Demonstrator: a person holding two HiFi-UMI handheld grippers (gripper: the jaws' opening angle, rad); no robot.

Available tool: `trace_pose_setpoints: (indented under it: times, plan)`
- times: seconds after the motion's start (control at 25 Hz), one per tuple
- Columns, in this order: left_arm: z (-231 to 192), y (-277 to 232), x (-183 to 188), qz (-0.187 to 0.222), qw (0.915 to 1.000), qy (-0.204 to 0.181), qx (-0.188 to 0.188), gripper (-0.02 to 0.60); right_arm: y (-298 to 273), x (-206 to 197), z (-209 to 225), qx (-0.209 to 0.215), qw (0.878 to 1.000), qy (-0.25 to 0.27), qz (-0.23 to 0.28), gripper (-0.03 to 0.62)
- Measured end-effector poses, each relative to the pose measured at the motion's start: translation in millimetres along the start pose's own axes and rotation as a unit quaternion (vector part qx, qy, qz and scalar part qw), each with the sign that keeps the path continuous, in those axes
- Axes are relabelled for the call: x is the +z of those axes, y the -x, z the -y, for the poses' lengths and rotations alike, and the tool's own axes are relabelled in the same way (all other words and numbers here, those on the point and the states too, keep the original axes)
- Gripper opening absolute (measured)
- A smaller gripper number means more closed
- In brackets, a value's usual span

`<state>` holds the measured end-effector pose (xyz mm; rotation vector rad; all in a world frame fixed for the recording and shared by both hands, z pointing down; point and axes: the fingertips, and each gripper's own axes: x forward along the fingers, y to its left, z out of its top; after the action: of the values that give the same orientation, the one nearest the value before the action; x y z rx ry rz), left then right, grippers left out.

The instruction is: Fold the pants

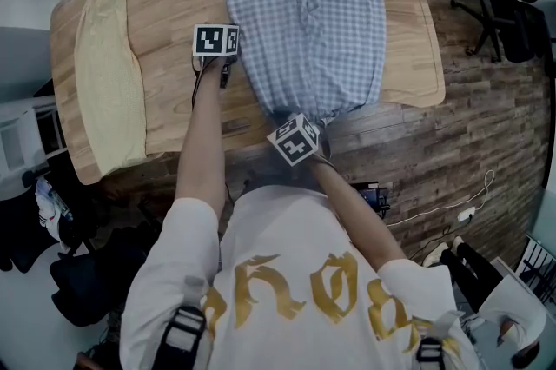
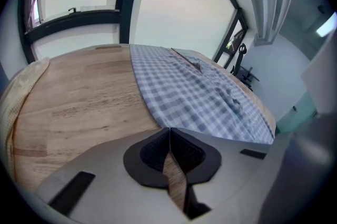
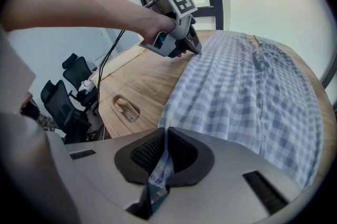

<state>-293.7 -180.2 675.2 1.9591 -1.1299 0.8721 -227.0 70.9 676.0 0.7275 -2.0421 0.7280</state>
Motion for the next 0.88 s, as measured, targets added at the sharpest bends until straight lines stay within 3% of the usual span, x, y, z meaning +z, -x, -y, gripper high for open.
trace_pose_setpoints:
  times: [0.16, 0.36, 0.56, 0.88]
  plan:
    - [0.7, 2.3, 3.7, 0.018, 0.9990, 0.035, -0.018, 0.041, 8.1, 6.7, 5.3, 0.014, 0.999, -0.028, 0.015, 0.035]
    - [7.8, 14.0, 28.9, 0.052, 0.9968, 0.046, -0.039, 0.041, 24.2, 20.5, 13.7, 0.018, 0.997, -0.050, 0.048, 0.034]
    - [33.4, 29.5, 66.5, 0.084, 0.9935, 0.028, -0.072, 0.041, 42.0, 33.8, 27.2, 0.003, 0.994, -0.065, 0.090, 0.034]
    - [107.8, 41.5, 127.1, 0.110, 0.9864, -0.039, -0.116, 0.041, 90.7, 36.1, 61.8, -0.031, 0.986, -0.107, 0.122, 0.034]
